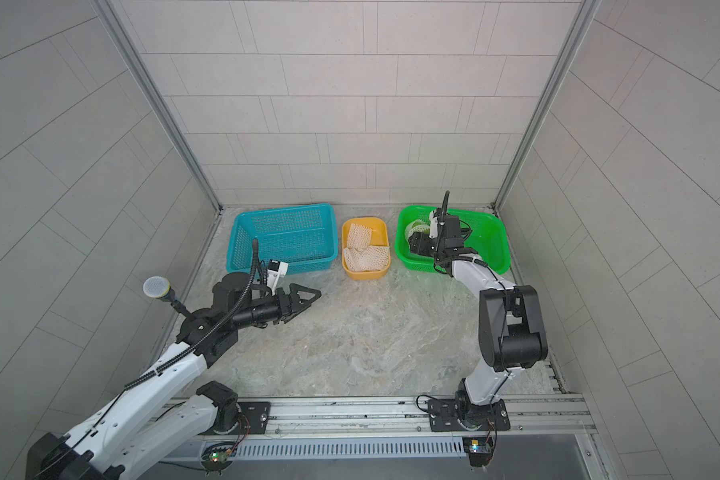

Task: Sleeve custard apples in foam nets
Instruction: Place the custard apple in the basket.

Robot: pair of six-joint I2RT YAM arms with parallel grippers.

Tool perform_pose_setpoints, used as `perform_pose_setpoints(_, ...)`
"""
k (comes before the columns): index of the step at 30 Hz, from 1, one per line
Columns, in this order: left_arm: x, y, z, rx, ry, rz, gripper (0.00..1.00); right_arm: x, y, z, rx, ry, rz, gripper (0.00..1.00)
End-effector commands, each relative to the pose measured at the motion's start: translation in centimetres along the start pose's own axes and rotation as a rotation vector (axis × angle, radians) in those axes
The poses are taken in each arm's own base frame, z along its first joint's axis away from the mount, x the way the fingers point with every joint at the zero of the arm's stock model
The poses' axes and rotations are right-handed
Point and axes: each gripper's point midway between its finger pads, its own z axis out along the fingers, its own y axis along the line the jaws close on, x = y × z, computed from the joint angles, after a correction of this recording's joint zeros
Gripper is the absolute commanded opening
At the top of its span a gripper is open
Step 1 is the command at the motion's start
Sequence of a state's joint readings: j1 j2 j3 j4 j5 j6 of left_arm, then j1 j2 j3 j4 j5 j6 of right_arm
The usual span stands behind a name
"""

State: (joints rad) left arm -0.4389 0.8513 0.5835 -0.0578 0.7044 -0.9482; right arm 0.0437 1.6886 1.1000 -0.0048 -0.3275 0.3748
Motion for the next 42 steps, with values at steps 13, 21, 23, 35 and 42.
perform_pose_setpoints(13,-0.3,0.5,0.3,-0.005,-0.018,0.007,0.86,3.7,-2.0,5.2,-0.007,0.144,0.03,0.8)
perform_pose_setpoints(21,-0.3,0.8,0.3,-0.012,-0.019,0.002,0.86,4.6,-2.5,5.8,0.017,0.19,0.042,0.89)
perform_pose_setpoints(23,-0.3,0.8,0.3,-0.012,-0.018,0.0,0.86,4.2,-2.5,5.4,0.023,0.183,0.041,0.94)
perform_pose_setpoints(35,-0.6,0.7,0.3,-0.015,-0.028,0.006,0.86,0.9,-1.5,1.3,0.058,0.118,0.009,1.0)
perform_pose_setpoints(42,-1.2,1.2,-0.2,-0.086,-0.055,0.036,0.89,-0.9,-1.9,-2.0,0.14,0.06,-0.032,1.0)
